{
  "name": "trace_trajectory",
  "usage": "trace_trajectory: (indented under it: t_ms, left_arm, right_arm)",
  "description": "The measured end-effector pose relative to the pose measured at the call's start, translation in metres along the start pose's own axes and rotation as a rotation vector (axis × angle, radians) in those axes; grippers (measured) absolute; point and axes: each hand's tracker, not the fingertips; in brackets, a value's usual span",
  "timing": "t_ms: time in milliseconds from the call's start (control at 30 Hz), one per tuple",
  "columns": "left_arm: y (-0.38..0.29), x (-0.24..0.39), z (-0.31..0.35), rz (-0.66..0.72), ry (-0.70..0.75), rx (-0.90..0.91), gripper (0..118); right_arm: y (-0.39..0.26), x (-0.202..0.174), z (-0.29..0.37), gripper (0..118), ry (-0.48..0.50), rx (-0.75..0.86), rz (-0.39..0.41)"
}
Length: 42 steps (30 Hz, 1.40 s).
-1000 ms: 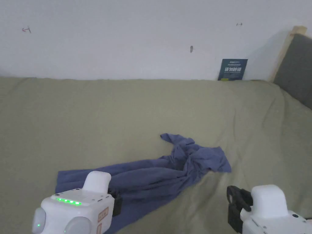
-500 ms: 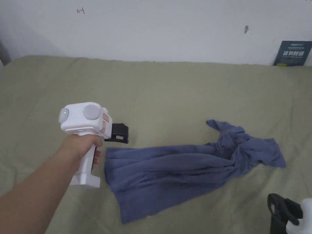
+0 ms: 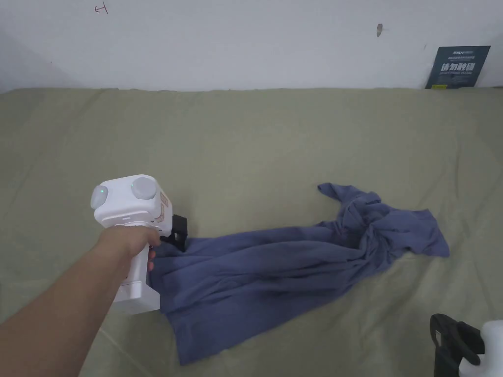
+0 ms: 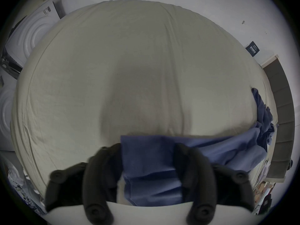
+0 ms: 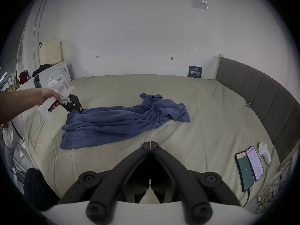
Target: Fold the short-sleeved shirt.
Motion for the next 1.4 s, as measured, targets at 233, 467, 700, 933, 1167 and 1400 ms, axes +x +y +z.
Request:
trace_trajectory:
  t_ms: [233, 467, 700, 933, 1167, 1400]
  left_arm:
    - [-0.010, -0.002, -0.002, -0.010, -0.055, 0.016, 16]
    - [-0.057, 0.021, 0.047, -0.167, -0.066, 0.162, 10]
    - [-0.051, -0.007, 0.080, -0.183, -0.265, 0.334, 9]
    - [-0.048, -0.021, 0.069, -0.200, -0.263, 0.396, 10]
    - [-0.035, -0.023, 0.051, -0.182, -0.286, 0.396, 10]
    - [-0.032, -0.019, 0.035, -0.186, -0.287, 0.386, 10]
  right_arm:
    - [-0.002, 0.000, 0.007, 0, 0.019, 0.006, -0.010]
    - [0.013, 0.017, -0.002, 0, -0.003, -0.015, 0.027]
    - [0.069, 0.087, -0.101, 12, 0.011, -0.177, -0.089]
    - [0.112, 0.165, -0.226, 52, -0.131, -0.303, -0.324]
    - [0.128, 0.177, -0.295, 118, -0.148, -0.421, -0.519]
    - [0.128, 0.170, -0.329, 118, -0.243, -0.481, -0.544]
